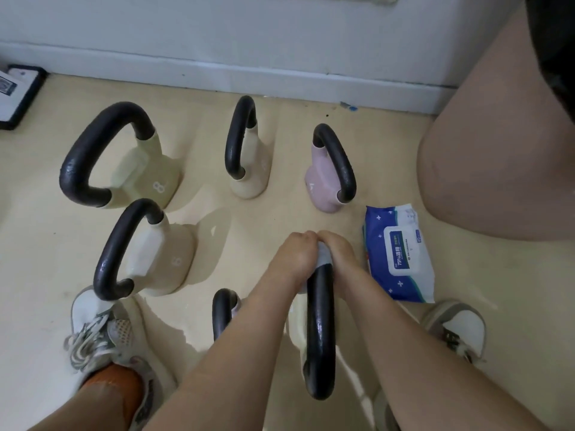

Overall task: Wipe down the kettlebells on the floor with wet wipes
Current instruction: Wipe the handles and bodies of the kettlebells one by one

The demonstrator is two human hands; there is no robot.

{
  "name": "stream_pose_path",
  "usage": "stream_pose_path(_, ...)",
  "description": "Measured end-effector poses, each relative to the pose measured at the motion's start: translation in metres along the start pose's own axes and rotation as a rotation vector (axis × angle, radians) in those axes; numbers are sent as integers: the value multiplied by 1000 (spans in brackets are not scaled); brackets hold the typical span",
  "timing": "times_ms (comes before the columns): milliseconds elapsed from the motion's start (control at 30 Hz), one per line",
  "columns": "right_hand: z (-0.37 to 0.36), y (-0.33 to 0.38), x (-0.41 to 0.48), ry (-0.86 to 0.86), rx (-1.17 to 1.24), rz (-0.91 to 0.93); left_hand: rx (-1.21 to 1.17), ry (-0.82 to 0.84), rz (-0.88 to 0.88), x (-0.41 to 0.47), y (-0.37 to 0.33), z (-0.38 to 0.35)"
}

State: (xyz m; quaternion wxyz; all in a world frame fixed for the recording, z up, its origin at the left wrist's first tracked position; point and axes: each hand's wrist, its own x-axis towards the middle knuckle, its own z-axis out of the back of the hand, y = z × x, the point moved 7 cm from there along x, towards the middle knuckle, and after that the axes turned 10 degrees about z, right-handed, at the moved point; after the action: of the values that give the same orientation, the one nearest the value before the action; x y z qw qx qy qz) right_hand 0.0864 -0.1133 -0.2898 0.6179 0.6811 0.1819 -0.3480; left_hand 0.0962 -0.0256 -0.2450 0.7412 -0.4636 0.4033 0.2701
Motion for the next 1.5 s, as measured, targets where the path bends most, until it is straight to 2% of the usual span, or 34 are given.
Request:
stream_pose_path(33,-1,7,-5,-3,43,58,37,-62,-66,-6,-1,-1)
stream_pose_path(134,-7,20,-36,64,18,227,-94,-245,-232,-47,17,-5)
stream_pose_path(200,-6,17,-66,92,-75,354,-278,-241,-345,-75,39,-14)
stream_pose_path(300,-4,-2,-103,110,-199,440,-448,-156,-488,-107,70,-24)
stream_pose_path(434,-3,-18,-130,116,-454,506,-245,-255,-621,-125,104,-34)
stream_pose_path(568,-10,-3,-131,56,-714,586,-58,-312,-575,-125,122,-43)
stream_pose_path(668,-12,12,-116,33,-651,526,-64,-256,-576,-125,113,-40)
stream_pose_path(868,-1,-3,-122,19,-534,428,161,-127,-468,-115,100,-31)
stream_pose_path(1035,10,-14,-127,-196,-280,370,389,-48,-492,-114,86,-20)
stream_pose_path(1135,15,-18,-129,-329,-29,310,600,65,-496,-108,74,-8)
stream_pose_path(1235,13,-21,-133,-228,130,161,733,135,-494,-94,50,13)
stream_pose_path(1302,15,-23,-134,-69,50,87,796,80,-546,-86,32,29)
stream_pose_path(1402,32,-14,-138,118,-306,113,712,-50,-547,-79,34,48)
stream_pose_path(1502,48,-2,-142,198,-517,137,243,-42,-409,-79,56,64)
